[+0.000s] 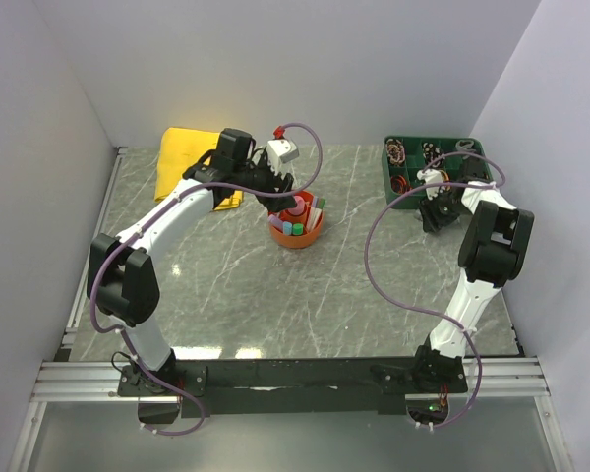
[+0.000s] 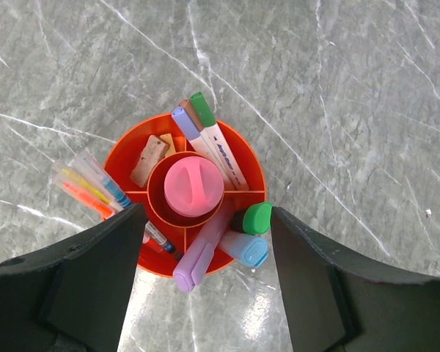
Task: Sort the stationery into containers
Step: Pick up the stationery from the corner of the board.
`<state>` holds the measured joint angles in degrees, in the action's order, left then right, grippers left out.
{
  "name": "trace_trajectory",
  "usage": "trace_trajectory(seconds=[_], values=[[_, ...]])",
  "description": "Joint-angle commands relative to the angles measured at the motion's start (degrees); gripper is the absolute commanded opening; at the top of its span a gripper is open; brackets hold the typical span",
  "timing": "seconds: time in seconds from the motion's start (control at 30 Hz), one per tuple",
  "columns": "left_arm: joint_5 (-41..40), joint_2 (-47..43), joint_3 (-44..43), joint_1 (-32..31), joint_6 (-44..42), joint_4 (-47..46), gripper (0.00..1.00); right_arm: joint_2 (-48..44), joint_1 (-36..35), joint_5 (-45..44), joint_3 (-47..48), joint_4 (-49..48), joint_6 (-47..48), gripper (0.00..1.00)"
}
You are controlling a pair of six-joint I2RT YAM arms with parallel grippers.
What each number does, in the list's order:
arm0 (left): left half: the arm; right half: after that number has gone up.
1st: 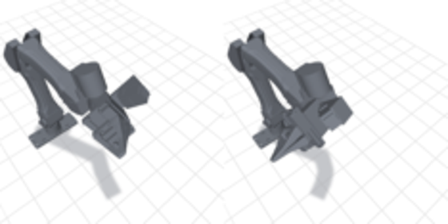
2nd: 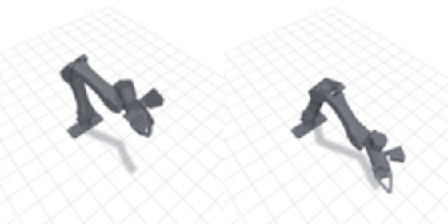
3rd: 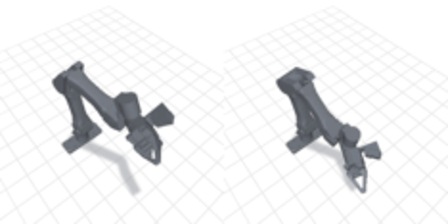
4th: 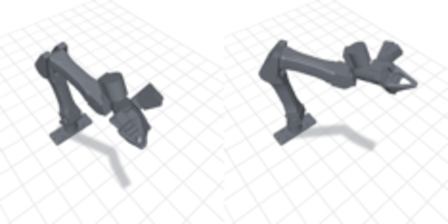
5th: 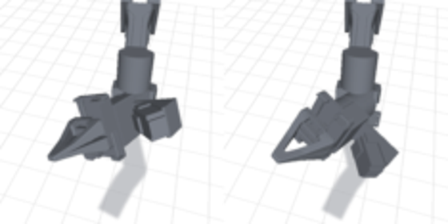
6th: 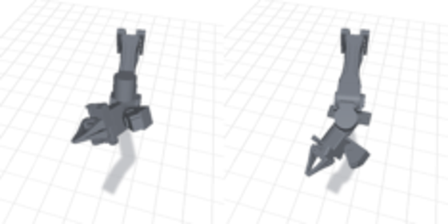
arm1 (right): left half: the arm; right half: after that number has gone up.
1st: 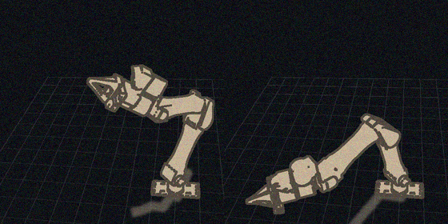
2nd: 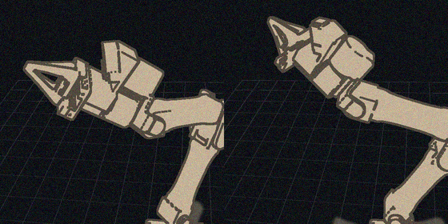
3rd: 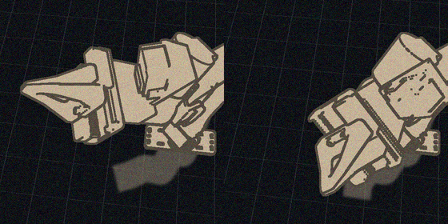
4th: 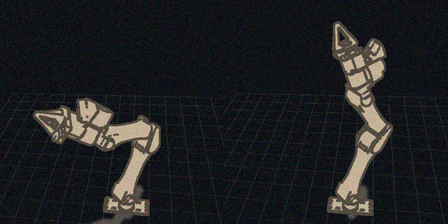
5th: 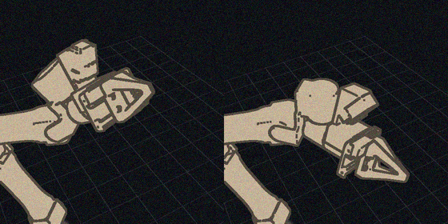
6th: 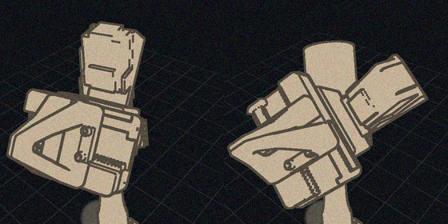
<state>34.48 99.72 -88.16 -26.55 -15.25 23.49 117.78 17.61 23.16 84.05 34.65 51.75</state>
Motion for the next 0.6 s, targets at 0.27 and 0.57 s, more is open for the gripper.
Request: trace_trajectory(seconds=[0.27,0.57], values=[[1.6,-0.7,-0.6,-0.1,1.9,-0.8,0.75,-2.0,-1.3,3.6,0.7,-2.7,0.5,0.57],[1.4,-0.5,-0.9,-0.3,1.8,-0.7,0.76,-0.7,-3.5,2.6,0.6,-1.5,0.1,0.38]])
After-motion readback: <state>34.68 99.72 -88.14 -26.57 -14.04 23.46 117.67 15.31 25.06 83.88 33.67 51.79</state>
